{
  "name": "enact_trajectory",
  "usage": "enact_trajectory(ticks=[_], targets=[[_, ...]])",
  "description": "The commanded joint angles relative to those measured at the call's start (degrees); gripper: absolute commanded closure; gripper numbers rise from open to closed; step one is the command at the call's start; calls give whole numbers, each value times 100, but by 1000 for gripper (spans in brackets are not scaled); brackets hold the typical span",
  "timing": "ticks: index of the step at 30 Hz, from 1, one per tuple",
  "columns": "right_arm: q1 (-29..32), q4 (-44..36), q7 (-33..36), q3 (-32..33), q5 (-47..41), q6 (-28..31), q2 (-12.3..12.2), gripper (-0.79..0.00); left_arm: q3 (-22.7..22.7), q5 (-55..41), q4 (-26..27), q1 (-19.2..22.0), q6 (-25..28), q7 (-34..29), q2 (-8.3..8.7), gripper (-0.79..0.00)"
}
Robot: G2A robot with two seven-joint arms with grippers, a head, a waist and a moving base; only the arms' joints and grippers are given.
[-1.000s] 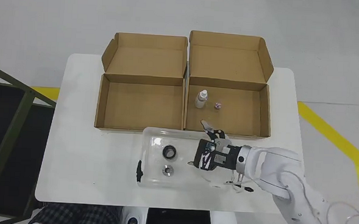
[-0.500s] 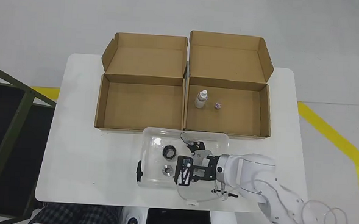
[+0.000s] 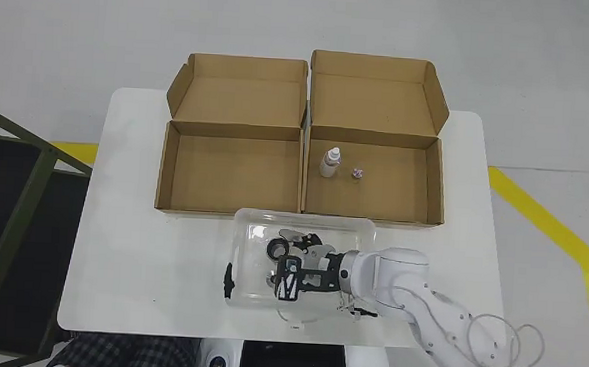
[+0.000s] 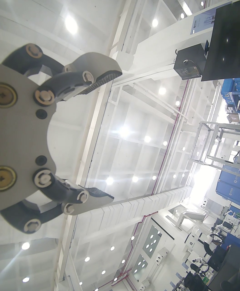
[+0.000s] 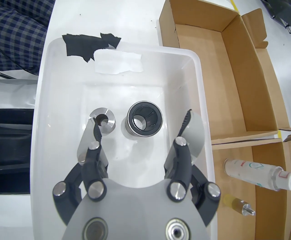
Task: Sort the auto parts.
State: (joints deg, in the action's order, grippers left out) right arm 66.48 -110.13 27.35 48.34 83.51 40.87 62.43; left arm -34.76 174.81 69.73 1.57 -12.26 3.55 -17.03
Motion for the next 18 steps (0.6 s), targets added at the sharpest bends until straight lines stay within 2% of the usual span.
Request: enact_trajectory(ticks=[1,13,18], targets=[[-56,82,-8,-37,-5,-18,19,-557,0,0,0,0,0,0,0,-785],[-349,571,-39,-283,-58,-134,148,-443,0,0,0,0,0,0,0,-785],[-478,739,-82,-402,-97,-183,214,-446,0,0,0,0,0,0,0,-785]])
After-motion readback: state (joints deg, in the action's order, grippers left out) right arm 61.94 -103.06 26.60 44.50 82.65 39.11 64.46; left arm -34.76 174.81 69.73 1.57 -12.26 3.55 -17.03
